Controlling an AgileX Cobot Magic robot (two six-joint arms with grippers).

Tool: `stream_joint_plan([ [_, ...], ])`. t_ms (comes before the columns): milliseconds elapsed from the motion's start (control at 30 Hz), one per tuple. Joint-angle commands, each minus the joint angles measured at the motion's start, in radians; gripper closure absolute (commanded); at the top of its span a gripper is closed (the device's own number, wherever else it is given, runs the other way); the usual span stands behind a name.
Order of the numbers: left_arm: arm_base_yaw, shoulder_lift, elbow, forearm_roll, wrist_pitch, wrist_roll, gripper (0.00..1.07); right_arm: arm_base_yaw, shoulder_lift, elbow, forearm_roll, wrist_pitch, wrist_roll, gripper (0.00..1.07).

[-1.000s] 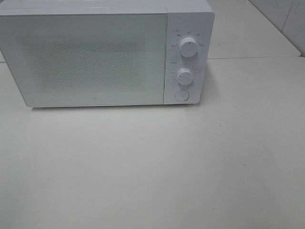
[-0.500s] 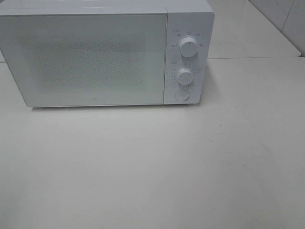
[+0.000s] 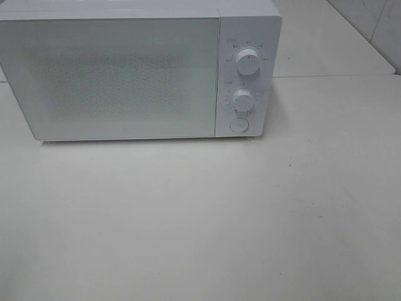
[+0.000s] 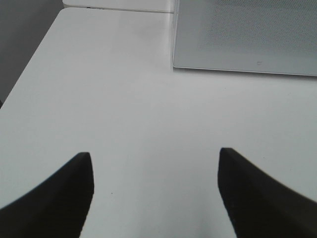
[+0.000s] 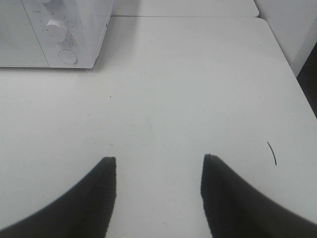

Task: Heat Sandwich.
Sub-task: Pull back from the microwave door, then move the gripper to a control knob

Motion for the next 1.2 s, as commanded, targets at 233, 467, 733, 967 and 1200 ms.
stream_joint_plan([
  [233,-0.006,-0.024,0.002,-0.001,-0.017,-0.007,0.39,-0.005,-0.024,-0.001,0.0,-0.012,-0.011,0.55],
  [467,-0.006,-0.024,0.002,-0.001,-0.017,-0.007,0.39,-0.005,-0.024,-0.001,0.0,-0.012,-0.011,0.55],
  [733,-0.006,-0.024,0.002,-0.001,-0.017,-0.007,0.39,-0.005,-0.024,-0.001,0.0,-0.012,-0.011,0.55],
  [967,-0.006,-0.024,0.002,-0.001,-0.017,-0.007,0.39,-0.005,-0.024,-0.001,0.0,-0.012,-0.011,0.55],
  [1200,-0.006,-0.024,0.002,-0.001,-0.017,-0.007,0.39,-0.005,-0.024,-0.001,0.0,-0.012,-0.011,0.55],
])
